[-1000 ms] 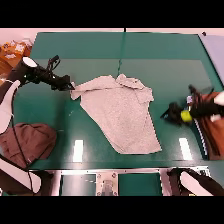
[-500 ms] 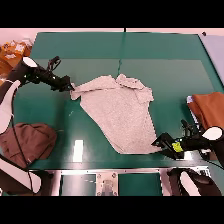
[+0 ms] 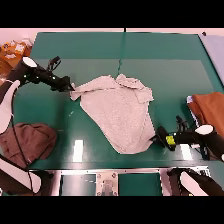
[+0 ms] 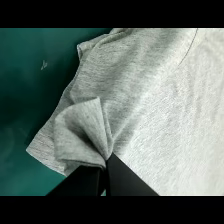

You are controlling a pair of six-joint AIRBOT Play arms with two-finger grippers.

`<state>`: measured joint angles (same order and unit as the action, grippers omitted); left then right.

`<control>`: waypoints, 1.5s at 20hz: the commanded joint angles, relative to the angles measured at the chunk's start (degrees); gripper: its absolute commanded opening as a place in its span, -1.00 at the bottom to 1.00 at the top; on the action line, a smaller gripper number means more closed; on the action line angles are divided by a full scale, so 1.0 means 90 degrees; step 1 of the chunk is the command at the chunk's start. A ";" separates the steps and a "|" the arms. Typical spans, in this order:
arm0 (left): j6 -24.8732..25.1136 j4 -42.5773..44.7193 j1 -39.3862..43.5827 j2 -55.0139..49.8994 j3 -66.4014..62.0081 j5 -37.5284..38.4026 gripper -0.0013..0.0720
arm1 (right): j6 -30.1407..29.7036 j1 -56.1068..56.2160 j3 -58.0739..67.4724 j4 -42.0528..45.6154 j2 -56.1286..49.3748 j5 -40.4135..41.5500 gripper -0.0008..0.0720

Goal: Fold the shirts.

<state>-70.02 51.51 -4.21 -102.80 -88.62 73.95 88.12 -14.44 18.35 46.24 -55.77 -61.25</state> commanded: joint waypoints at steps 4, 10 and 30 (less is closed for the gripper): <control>-0.0078 0.1387 0.0124 0.0690 0.0219 0.0760 -0.92 | -0.0848 -0.0444 0.3417 -0.0112 -0.2300 0.0493 -0.95; -0.0362 0.1445 0.0595 0.2276 0.2888 0.0542 -0.92 | -0.0427 -0.0384 0.7473 -0.0114 -0.4806 -0.0138 -0.95; 0.0466 -0.0415 0.0525 0.1290 0.2232 -0.1661 0.96 | -0.0345 -0.0787 0.7956 0.0131 -0.5479 -0.2171 -0.95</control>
<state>-70.83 56.40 0.71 -84.90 -65.84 60.82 85.10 -21.06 92.09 45.93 -105.12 -75.83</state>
